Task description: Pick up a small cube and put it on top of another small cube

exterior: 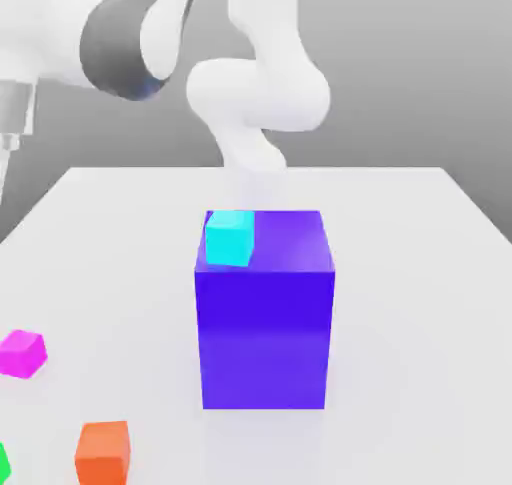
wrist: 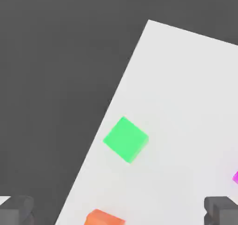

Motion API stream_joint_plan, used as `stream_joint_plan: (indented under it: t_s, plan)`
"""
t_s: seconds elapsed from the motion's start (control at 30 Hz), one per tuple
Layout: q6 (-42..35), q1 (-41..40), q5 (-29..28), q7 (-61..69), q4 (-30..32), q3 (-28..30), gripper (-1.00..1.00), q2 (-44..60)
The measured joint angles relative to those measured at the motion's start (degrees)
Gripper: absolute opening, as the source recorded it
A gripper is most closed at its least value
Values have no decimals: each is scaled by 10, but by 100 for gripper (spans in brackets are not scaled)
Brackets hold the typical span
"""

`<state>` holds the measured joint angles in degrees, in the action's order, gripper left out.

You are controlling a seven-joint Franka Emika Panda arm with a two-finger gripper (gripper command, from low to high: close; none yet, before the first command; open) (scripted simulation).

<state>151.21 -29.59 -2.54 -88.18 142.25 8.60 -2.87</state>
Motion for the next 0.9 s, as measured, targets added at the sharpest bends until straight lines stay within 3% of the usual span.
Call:
stream_joint_plan:
  t_s: [0.2, 0.4, 0.43, 0.67, 0.83, 0.9]
  plan:
    - [56, -65, 69, -68, 30, 24, 0, 127]
    - [145, -111, 132, -44, 15, -17, 0, 252]
    - [153, -116, 134, -43, 13, -22, -100, 263]
    - [153, -117, 131, -45, 13, -22, -100, 261]
    - [82, -92, 93, -74, 32, 11, -100, 170]
    - [53, -86, 80, -57, 8, 4, -100, 166]
